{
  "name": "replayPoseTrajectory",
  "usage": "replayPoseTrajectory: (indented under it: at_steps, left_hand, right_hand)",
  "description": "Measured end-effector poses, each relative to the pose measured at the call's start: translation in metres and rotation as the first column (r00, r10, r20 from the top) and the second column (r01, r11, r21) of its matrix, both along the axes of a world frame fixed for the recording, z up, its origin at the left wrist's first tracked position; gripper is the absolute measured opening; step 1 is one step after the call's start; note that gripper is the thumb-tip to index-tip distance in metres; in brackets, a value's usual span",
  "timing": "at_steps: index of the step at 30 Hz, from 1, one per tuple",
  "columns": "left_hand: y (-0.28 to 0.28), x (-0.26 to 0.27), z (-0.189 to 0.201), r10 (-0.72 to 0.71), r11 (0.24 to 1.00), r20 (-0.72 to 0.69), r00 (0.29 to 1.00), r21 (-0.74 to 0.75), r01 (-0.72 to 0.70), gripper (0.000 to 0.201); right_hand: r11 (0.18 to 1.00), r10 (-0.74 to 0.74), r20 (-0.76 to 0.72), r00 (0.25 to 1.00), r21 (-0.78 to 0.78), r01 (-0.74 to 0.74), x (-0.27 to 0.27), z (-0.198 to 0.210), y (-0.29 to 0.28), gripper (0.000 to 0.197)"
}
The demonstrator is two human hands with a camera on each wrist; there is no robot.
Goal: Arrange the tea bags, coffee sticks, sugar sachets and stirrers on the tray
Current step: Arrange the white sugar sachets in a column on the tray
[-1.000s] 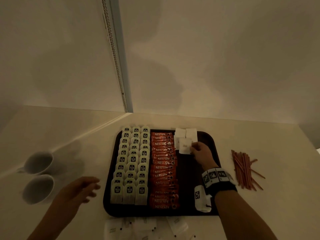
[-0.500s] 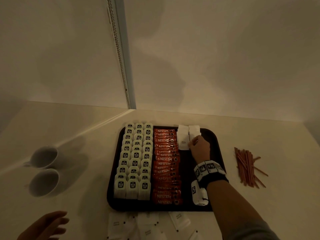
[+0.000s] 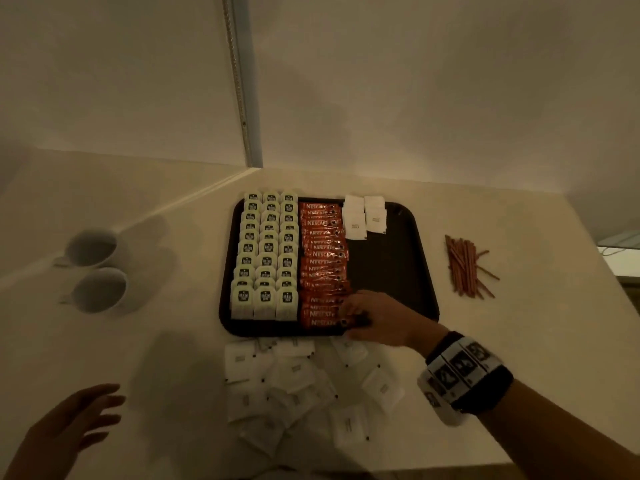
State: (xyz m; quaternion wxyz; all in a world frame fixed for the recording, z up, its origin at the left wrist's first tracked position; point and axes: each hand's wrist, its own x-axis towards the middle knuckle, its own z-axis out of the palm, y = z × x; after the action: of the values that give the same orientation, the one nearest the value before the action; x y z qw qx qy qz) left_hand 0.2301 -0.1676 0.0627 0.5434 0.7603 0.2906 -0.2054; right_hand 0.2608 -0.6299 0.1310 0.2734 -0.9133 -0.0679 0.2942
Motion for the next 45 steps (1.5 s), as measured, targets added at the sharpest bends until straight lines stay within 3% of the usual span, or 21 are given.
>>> replayPoseTrajectory:
  at_steps: [5,8,12,17,25,32,35,37,39,42,45]
  left_hand:
    - [-0.001,-0.024,0.007,-0.019,0.999,0.037,0.999,-0.049,0.02,0.02]
    - [-0.003,-0.032,0.014,-0.041,0.998,0.08,0.996,-0.049,0.045,0.02]
    - [-0.001,-0.039,0.022,-0.04,0.997,0.126,0.991,-0.057,0.048,0.02]
    - [0.005,-0.048,0.018,-0.027,0.997,0.141,0.99,-0.067,0.037,0.019]
    - [0.01,-0.052,0.015,-0.009,0.993,0.168,0.986,-0.117,0.029,0.019]
    - [0.005,-0.045,0.022,-0.039,0.992,0.206,0.978,-0.106,0.062,0.019]
    - [-0.012,-0.028,0.037,-0.101,0.987,0.238,0.966,-0.1,0.128,0.019]
    - [-0.033,-0.01,0.051,-0.155,0.978,0.287,0.945,-0.089,0.187,0.017]
    - [-0.061,0.011,0.066,-0.228,0.948,0.348,0.909,-0.134,0.289,0.028]
    - [-0.113,0.049,0.093,-0.319,0.839,0.342,0.884,-0.332,0.432,0.086]
    - [-0.173,0.074,0.115,-0.277,0.664,0.208,0.938,-0.664,0.344,0.091]
  right_hand:
    - [0.958,0.258,0.029,0.966,-0.135,-0.252,-0.054,-0.024,0.059,0.098]
    - [0.896,0.397,0.083,0.914,-0.253,-0.366,-0.062,-0.038,0.091,0.115]
    - [0.78,0.545,0.05,0.837,-0.395,-0.485,-0.057,-0.054,0.115,0.123]
    - [0.794,0.503,0.01,0.864,-0.399,-0.457,-0.056,-0.056,0.118,0.109]
    - [0.86,0.413,0.16,0.897,-0.393,-0.326,-0.06,-0.051,0.11,0.055]
    - [0.886,0.376,0.149,0.914,-0.348,-0.308,-0.058,-0.032,0.097,0.046]
    - [0.946,0.262,0.144,0.954,-0.236,-0.224,-0.049,0.001,0.095,0.048]
    - [0.973,0.206,0.237,0.949,-0.149,-0.175,-0.037,0.031,0.095,0.047]
    - [0.988,0.153,0.362,0.919,-0.067,-0.138,-0.02,0.059,0.097,0.044]
    - [0.994,0.092,0.545,0.833,-0.003,-0.108,0.008,0.086,0.106,0.042]
    - [0.994,0.077,0.669,0.739,0.006,-0.109,0.033,0.094,0.117,0.04]
